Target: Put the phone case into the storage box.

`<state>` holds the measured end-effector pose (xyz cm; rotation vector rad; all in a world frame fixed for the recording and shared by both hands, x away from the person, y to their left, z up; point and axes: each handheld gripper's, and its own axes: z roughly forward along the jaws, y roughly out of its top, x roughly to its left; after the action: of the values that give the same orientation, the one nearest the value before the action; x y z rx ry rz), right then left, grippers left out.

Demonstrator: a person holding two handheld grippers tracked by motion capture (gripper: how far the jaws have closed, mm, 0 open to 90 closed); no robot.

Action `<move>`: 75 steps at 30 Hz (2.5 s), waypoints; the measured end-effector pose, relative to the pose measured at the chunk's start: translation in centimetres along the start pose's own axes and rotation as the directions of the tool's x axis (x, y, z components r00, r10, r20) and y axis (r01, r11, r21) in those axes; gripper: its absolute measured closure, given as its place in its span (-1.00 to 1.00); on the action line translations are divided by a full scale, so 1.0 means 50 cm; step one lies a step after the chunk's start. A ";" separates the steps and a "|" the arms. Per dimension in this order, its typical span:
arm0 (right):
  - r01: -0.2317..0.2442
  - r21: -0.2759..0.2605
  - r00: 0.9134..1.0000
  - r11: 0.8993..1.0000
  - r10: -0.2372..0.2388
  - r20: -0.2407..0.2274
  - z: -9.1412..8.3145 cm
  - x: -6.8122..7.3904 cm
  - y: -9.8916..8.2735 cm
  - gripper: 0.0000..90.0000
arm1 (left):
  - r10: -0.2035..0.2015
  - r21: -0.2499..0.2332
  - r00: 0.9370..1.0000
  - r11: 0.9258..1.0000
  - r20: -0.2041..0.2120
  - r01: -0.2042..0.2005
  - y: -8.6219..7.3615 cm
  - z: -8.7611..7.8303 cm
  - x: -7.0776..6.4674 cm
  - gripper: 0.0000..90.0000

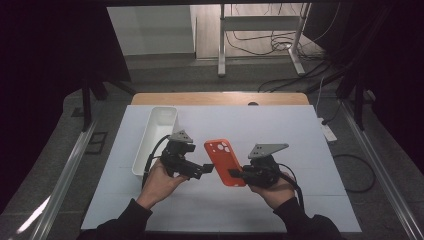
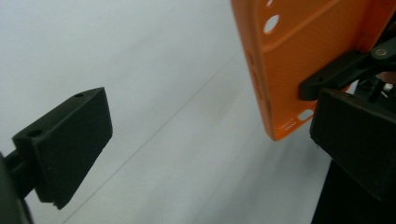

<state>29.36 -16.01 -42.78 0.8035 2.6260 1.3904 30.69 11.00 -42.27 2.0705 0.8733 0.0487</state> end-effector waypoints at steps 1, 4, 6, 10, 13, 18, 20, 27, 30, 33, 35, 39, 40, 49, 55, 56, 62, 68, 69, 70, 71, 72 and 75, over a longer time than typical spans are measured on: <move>0.001 0.001 1.000 1.000 -0.001 0.002 0.000 0.001 0.000 0.89 | 0.000 0.006 1.000 1.000 0.004 0.000 0.001 0.001 -0.001 -0.99; 0.012 0.004 1.000 1.000 -0.012 0.015 0.001 0.004 0.001 0.89 | 0.000 0.017 1.000 1.000 0.005 0.000 0.003 0.003 -0.006 -0.91; 0.016 0.002 1.000 1.000 -0.016 0.019 0.002 0.006 0.001 0.89 | 0.006 0.026 1.000 1.000 0.012 -0.006 0.002 0.003 -0.008 -0.74; 0.023 0.001 1.000 1.000 -0.023 0.021 0.003 0.007 0.001 0.89 | -0.012 0.033 0.997 0.999 0.070 0.010 0.002 0.000 -0.006 -0.25; 0.024 0.001 0.999 1.000 -0.024 0.024 0.002 0.008 0.001 0.89 | -0.019 0.042 0.995 0.999 0.098 0.014 0.003 -0.002 -0.007 0.07; 0.034 0.002 0.999 0.999 -0.034 0.028 0.004 0.010 0.001 0.89 | -0.039 0.053 0.992 0.998 0.123 0.033 0.004 -0.002 -0.007 0.54; 0.037 0.004 0.999 0.999 -0.037 0.028 0.006 0.012 0.001 0.89 | -0.050 0.059 0.991 0.997 0.125 0.043 0.004 -0.003 -0.006 0.72; 0.058 0.008 0.998 0.998 -0.058 0.037 0.008 0.016 0.001 0.89 | -0.113 0.075 0.980 0.992 0.165 0.101 0.003 -0.007 0.005 0.88; 0.071 0.019 0.996 0.997 -0.071 0.047 0.009 0.018 0.001 0.88 | -0.136 0.073 0.976 0.989 0.171 0.126 0.001 -0.009 0.008 0.96; 0.080 0.024 0.995 0.996 -0.082 0.053 0.013 0.021 0.000 0.87 | -0.172 0.063 0.967 0.985 0.186 0.163 0.000 -0.010 0.012 0.98; 0.079 0.024 0.995 0.997 -0.080 0.055 0.014 0.021 0.000 0.86 | -0.183 0.061 0.965 0.983 0.188 0.174 0.000 -0.010 0.012 0.98; 0.062 0.013 0.997 0.998 -0.063 0.050 0.012 0.017 -0.001 0.81 | -0.236 0.056 0.947 0.972 0.217 0.230 -0.001 -0.008 0.016 0.98; 0.057 0.007 0.997 0.998 -0.057 0.046 0.011 0.015 -0.001 0.80 | -0.247 0.054 0.942 0.969 0.228 0.241 -0.001 -0.007 0.016 0.98; 0.047 -0.010 0.998 0.999 -0.047 0.049 0.013 0.017 0.000 0.44 | -0.247 0.054 0.946 0.969 0.211 0.241 0.001 -0.004 0.009 0.98; 0.082 0.011 0.996 0.997 -0.082 0.041 0.024 0.027 0.002 0.16 | -0.243 0.069 0.952 0.970 0.186 0.234 0.002 0.000 0.007 0.98; 0.086 0.013 0.995 0.996 -0.086 0.042 0.025 0.028 0.002 0.12 | -0.241 0.068 0.952 0.970 0.187 0.232 0.002 0.001 0.006 0.98; 0.076 0.027 0.996 0.997 -0.077 0.044 0.028 0.026 0.002 -0.11 | -0.235 0.067 0.958 0.972 0.166 0.227 0.001 -0.002 0.010 0.98; 0.057 0.068 0.996 0.996 -0.061 0.070 0.024 0.023 -0.001 -0.38 | -0.221 0.068 0.966 0.975 0.133 0.213 -0.004 -0.002 0.018 0.98; 0.062 0.076 0.995 0.995 -0.068 0.074 0.023 0.024 -0.002 -0.40 | -0.219 0.069 0.967 0.975 0.130 0.212 -0.005 -0.002 0.018 0.98; 0.065 0.080 0.995 0.995 -0.071 0.075 0.022 0.023 -0.003 -0.42 | -0.218 0.071 0.968 0.975 0.124 0.210 -0.005 -0.002 0.019 0.98; 0.067 0.085 0.995 0.994 -0.073 0.073 0.022 0.023 -0.005 -0.43 | -0.217 0.071 0.969 0.975 0.122 0.210 -0.005 -0.003 0.020 0.98; 0.065 0.088 0.995 0.994 -0.072 0.074 0.021 0.023 -0.007 -0.45 | -0.215 0.070 0.969 0.976 0.120 0.208 -0.005 -0.004 0.020 0.98; 0.059 0.094 0.995 0.994 -0.067 0.077 0.019 0.022 -0.011 -0.52 | -0.215 0.069 0.970 0.976 0.117 0.208 -0.005 -0.006 0.022 0.98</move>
<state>28.46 -15.05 -43.58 0.7620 2.6454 1.2048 31.30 11.99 -42.56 1.9968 1.0230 -0.2192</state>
